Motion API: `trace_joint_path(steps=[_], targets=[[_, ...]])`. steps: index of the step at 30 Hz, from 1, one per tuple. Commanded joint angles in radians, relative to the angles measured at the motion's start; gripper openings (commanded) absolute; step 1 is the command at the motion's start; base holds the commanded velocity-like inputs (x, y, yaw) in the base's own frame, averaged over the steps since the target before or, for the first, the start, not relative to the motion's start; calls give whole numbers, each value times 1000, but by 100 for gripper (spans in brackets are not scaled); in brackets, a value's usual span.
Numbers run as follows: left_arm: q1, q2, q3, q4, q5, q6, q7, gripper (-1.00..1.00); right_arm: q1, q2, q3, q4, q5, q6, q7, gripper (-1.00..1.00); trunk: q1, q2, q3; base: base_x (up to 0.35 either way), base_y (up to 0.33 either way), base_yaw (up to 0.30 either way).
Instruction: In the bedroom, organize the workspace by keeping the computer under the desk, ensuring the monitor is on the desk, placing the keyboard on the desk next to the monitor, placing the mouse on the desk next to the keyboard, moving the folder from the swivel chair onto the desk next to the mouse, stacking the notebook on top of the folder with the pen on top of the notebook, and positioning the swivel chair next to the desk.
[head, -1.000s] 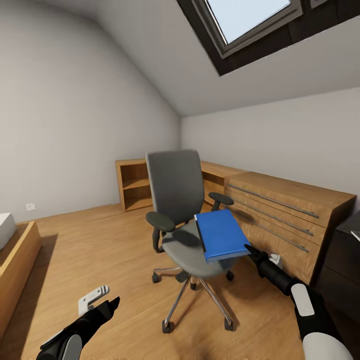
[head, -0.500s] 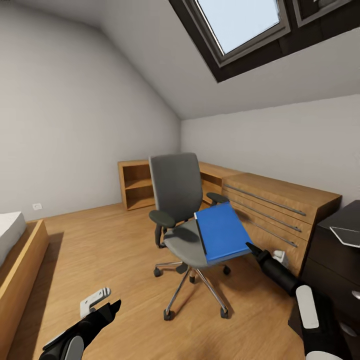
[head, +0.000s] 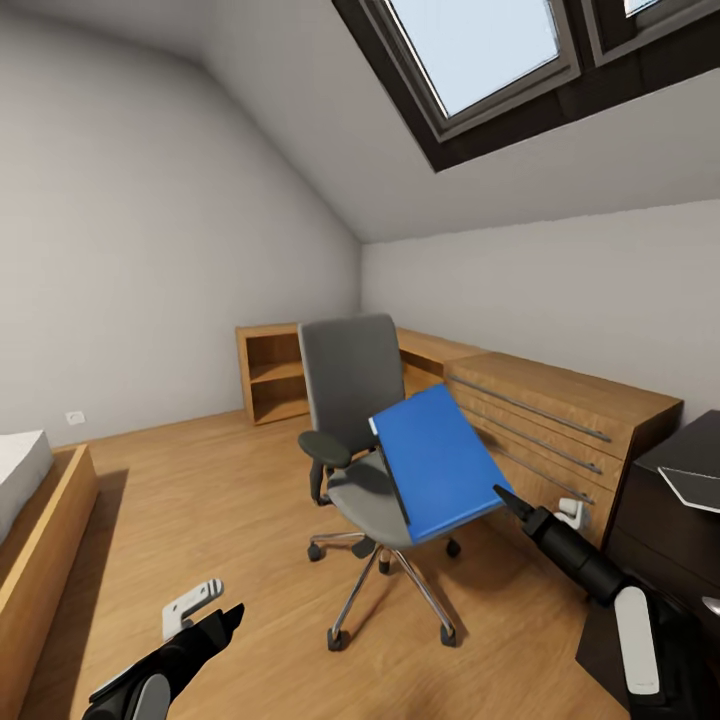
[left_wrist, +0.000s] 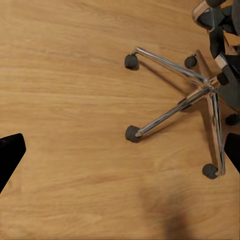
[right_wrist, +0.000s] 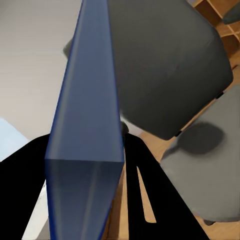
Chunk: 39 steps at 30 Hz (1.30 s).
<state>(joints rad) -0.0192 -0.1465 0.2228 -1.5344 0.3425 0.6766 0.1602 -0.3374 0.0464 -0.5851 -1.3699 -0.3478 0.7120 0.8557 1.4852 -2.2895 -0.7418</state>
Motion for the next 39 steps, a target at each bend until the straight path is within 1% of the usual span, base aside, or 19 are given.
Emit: trace_joint_path(steps=[1,11,13,14,15,17,18,19,20,23,24,26,27,29,30,31,34,38,39], targets=[[-1,-1,1,-1,11,5,7,100,1,0,-2,2,-2,6,9,-100,-4,7,2,0,0,0],[-1,-1,1,-1,12,5,6,100,4,1,-2,8,-5,72,23,-100,-42,77,33,0,0,0],[-1,1,2,4,12,6,6,100,4,1,-5,9,-14,86,25,-100,-50,91,40,-69,0,-23],[-1,2,3,20,11,5,6,100,4,0,-6,9,-19,92,26,-100,-54,98,44,-223,0,-106],[-1,3,5,81,9,3,6,100,4,0,-6,9,-22,98,28,-100,-58,105,48,-312,0,-172],[-1,6,5,133,7,2,6,100,5,0,-6,9,-23,98,28,-100,-65,119,56,-323,0,-186],[-1,7,5,145,6,2,6,100,5,0,-6,9,-23,98,28,-100,-69,126,61,-327,0,-194],[-1,15,6,178,5,1,6,100,5,0,-7,9,-23,98,28,-100,-73,133,65,-300,0,-206],[-1,18,6,187,4,1,6,100,5,0,-7,9,-23,98,28,-100,-77,140,69,-258,0,-210],[-1,32,4,234,-7,-6,4,100,5,1,-7,9,-23,98,27,-100,-88,161,81,-113,0,-226],[-1,34,4,251,-15,-18,4,100,5,0,-6,9,-23,98,27,-100,-92,168,85,-43,0,-243],[-1,37,3,308,-59,-80,3,100,5,0,-6,9,-23,97,26,-100,-100,182,93,-18,0,-258],[-1,37,3,321,-72,-94,3,100,5,0,-6,9,-23,97,26,-100,-104,189,97,-11,0,-262],[-1,38,3,374,-123,-149,2,100,5,1,-6,9,-23,95,25,-100,-111,203,104,-6,0,-266],[-1,39,3,387,-135,-164,2,100,5,1,-6,9,-23,94,25,-100,-115,210,108,-3,0,-268],[-1,39,3,436,-170,-229,1,100,5,2,-6,9,-22,91,24,-100,-119,217,112,-2,0,-269],[-1,40,3,473,-190,-295,1,100,5,4,-6,9,-21,90,23,-100,-131,238,124,-1,0,-269],[-1,41,3,490,-203,-330,2,100,5,4,-6,9,-20,89,23,-100,-146,266,139,0,0,-270],[-1,43,4,510,-205,-344,2,100,5,4,-6,9,-20,89,23,-100,-150,273,143,0,0,-270]])
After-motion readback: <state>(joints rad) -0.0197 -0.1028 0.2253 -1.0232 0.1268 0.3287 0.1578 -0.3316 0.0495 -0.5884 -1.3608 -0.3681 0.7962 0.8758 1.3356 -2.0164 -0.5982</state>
